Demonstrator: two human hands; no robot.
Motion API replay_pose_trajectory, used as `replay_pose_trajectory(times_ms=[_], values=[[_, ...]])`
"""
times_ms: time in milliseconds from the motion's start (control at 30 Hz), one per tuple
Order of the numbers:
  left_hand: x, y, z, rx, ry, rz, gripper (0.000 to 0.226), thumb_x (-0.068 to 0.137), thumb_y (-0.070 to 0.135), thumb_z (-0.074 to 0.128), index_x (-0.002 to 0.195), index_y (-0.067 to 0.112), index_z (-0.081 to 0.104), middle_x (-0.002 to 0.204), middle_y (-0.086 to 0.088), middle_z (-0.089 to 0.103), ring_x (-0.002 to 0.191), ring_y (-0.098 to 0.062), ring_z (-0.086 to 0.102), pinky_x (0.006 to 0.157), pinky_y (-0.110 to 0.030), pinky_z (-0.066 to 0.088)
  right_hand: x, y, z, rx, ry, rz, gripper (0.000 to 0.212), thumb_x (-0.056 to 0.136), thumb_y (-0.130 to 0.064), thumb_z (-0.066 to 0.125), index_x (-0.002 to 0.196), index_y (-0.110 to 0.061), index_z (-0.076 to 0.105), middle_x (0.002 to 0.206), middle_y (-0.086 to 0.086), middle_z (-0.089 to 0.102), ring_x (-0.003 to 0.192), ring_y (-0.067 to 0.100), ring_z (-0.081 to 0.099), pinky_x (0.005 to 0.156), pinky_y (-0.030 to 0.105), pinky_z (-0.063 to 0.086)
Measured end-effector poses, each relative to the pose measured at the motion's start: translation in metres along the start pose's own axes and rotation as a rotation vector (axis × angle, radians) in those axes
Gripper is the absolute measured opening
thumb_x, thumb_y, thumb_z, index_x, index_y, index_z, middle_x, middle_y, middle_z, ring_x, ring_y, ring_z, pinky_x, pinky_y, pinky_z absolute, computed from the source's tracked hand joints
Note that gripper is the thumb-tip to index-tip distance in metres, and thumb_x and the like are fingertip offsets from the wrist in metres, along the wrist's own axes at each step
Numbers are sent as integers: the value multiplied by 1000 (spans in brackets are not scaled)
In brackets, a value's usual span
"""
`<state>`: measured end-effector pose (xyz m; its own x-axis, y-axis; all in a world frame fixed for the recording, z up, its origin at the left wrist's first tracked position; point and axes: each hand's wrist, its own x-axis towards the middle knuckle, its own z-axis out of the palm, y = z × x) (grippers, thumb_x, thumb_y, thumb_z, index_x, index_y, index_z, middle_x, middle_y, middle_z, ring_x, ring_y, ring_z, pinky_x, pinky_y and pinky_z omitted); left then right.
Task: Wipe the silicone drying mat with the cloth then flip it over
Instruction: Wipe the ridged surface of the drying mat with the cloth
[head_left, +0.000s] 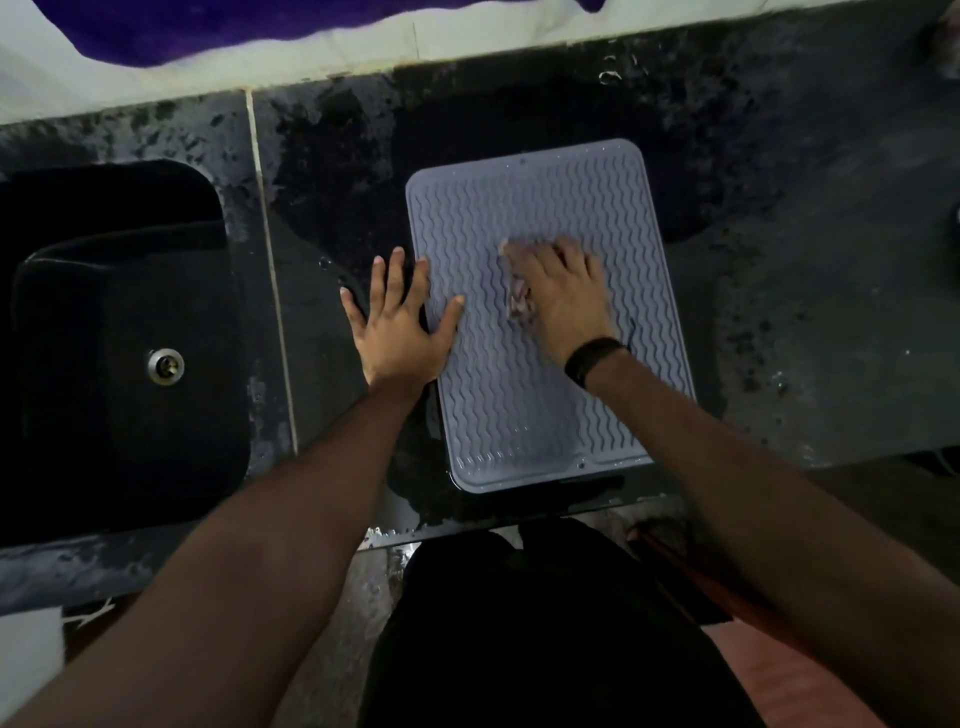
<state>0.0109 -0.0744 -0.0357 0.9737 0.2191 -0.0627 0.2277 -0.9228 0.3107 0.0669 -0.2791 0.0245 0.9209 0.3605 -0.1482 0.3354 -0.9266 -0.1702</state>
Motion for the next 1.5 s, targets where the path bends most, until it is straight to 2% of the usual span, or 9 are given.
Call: replay_pose_trajectory(times_ms=[267, 400, 600, 733, 900, 1033, 1200, 1267, 1500], values=[[2, -2, 4, -10, -4, 0, 72, 99, 75, 29, 159, 35, 33, 171, 5, 18, 159, -18, 6, 123, -63, -5, -141, -7, 3, -8, -10, -31, 57, 78, -8, 71, 132, -18, 58, 132, 1, 60, 128, 32, 48, 91, 43, 40], [2, -2, 2, -20, -27, 2, 83, 94, 83, 26, 160, 33, 31, 171, 4, 15, 159, -17, 3, 123, -62, -8, -120, -15, -6, 37, 55, 49, 52, 73, -12, 76, 123, -18, 62, 121, 3, 65, 118, 32, 53, 86, 42, 41], [3, -2, 2, -8, -22, 12, 91, 89, 89, 27, 160, 31, 32, 171, 3, 17, 159, -19, 6, 122, -65, -6, -96, -43, 9, -18, -96, 21, 74, 72, -15, 73, 141, -18, 46, 139, 5, 53, 133, 32, 40, 100, 44, 31], [3, -3, 3, -23, -14, 14, 90, 90, 88, 27, 159, 31, 33, 171, 3, 18, 159, -19, 7, 122, -64, -6, -149, -42, 19, -50, -36, 11, 60, 80, -13, 62, 138, -20, 50, 138, 1, 55, 133, 31, 42, 96, 44, 38], [3, -3, 1, -25, -49, 19, 92, 90, 88, 24, 161, 30, 29, 172, 3, 13, 159, -19, 2, 121, -64, -9, -202, -37, 16, -92, -121, -19, 61, 84, -10, 60, 142, -24, 47, 144, -4, 50, 137, 28, 39, 94, 42, 38], [2, -2, 0, -13, -65, 27, 93, 90, 88, 22, 162, 29, 27, 172, 2, 12, 159, -20, 2, 121, -65, -8, -185, -51, 5, -19, -2, 12, 52, 77, -12, 65, 127, -24, 58, 127, -4, 61, 122, 29, 49, 84, 40, 39], [2, -3, 0, -11, -59, 29, 96, 87, 91, 22, 161, 30, 29, 172, 2, 15, 159, -19, 4, 122, -65, -8, -147, -77, 15, -8, -60, -64, 49, 91, -18, 31, 135, -19, 52, 135, 1, 57, 128, 29, 45, 99, 42, 35], [4, -4, 0, -11, -60, 19, 96, 87, 91, 22, 161, 31, 29, 171, 3, 16, 159, -19, 4, 122, -64, -8, -155, -73, 21, -19, -67, -75, 48, 92, -18, 33, 135, -18, 54, 134, 1, 58, 128, 28, 47, 103, 41, 35], [3, -2, -2, 51, -98, 13, 99, 85, 94, 20, 162, 31, 24, 172, 2, 12, 159, -18, 1, 118, -64, -16, -202, -22, 12, -5, 14, -259, 47, 77, -13, 45, 121, -20, 63, 120, -1, 65, 117, 28, 55, 89, 36, 36]])
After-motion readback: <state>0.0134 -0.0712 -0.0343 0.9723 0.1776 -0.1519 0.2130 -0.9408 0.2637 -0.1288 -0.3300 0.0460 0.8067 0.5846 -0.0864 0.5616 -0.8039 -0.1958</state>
